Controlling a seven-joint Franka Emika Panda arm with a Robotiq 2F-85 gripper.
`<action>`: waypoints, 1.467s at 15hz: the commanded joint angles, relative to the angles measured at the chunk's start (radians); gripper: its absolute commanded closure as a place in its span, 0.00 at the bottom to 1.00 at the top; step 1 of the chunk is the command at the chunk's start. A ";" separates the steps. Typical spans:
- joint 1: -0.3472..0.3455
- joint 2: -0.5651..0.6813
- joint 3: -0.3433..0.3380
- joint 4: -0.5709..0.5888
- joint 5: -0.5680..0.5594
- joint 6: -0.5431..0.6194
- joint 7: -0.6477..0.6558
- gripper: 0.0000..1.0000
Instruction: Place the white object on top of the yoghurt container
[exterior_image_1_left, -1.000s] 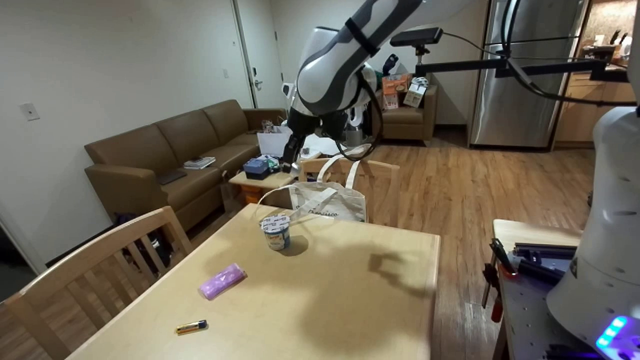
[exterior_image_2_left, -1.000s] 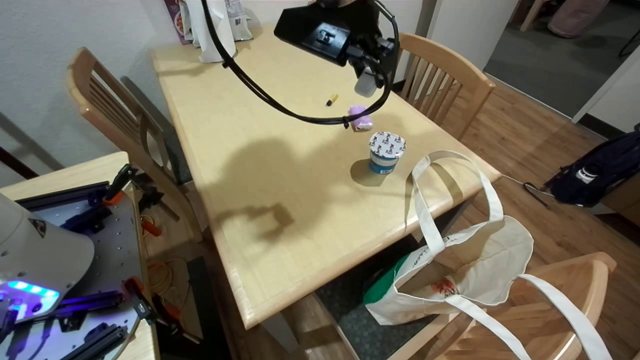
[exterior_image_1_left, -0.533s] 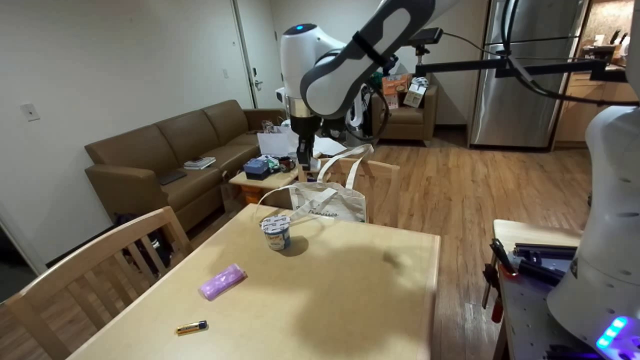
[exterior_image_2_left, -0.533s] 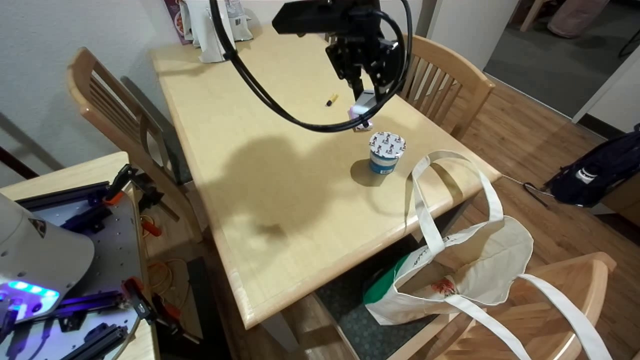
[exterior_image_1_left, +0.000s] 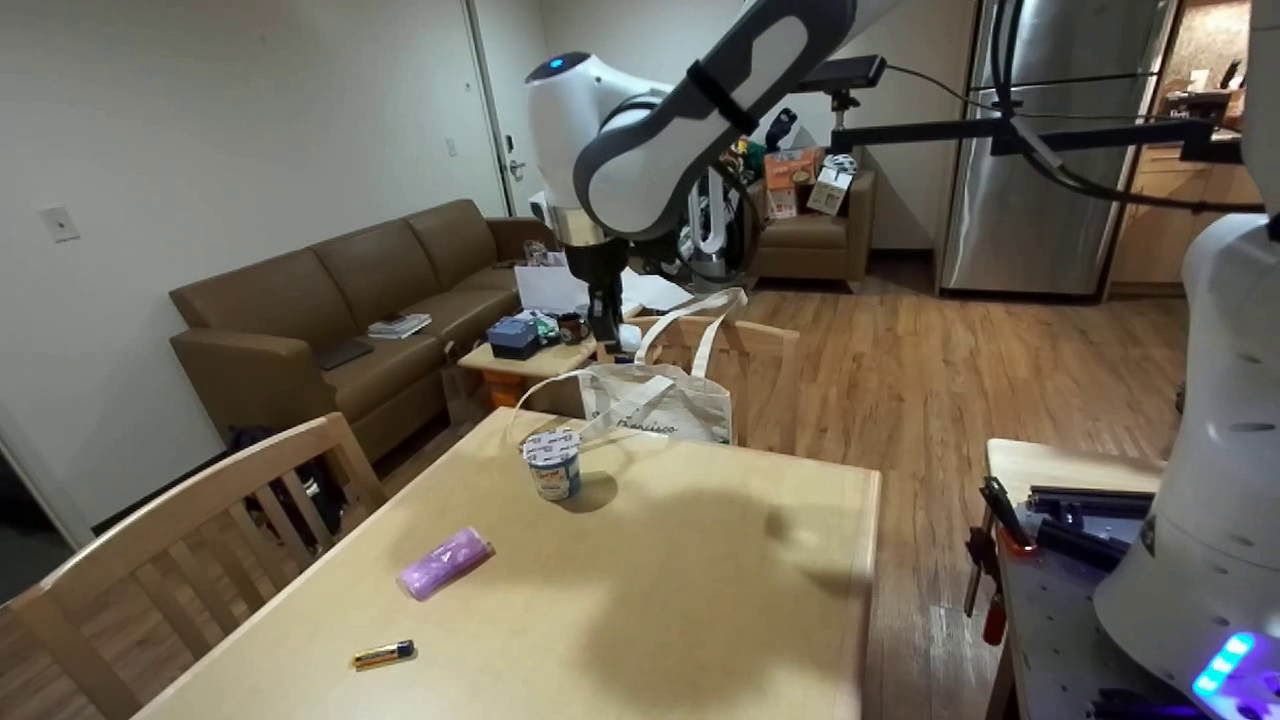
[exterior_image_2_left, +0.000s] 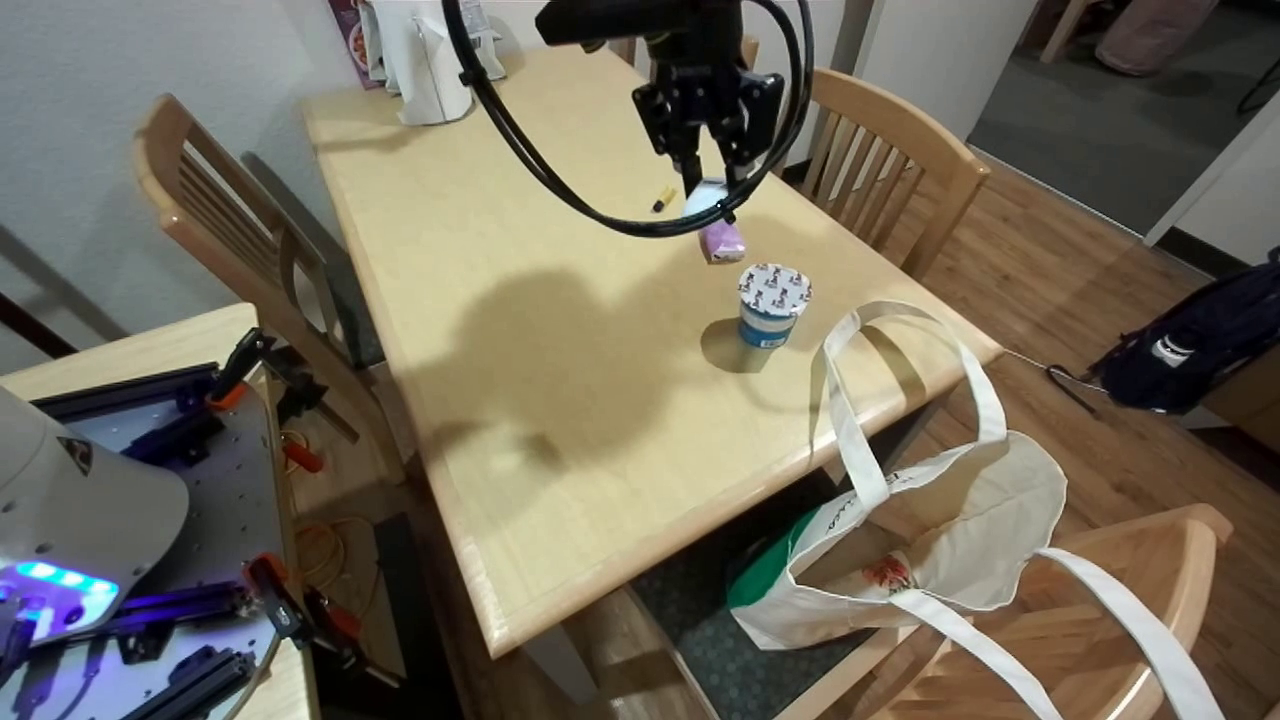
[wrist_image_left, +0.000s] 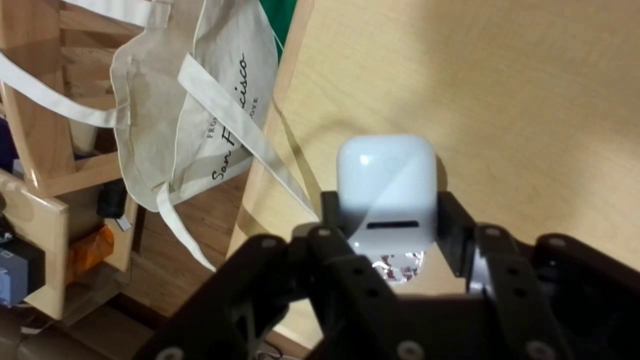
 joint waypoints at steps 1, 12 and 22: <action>-0.022 0.034 0.055 0.087 -0.054 -0.169 -0.037 0.77; -0.092 0.100 0.193 0.287 0.121 -0.274 -0.515 0.77; -0.102 0.023 0.164 0.180 0.079 -0.373 -0.455 0.77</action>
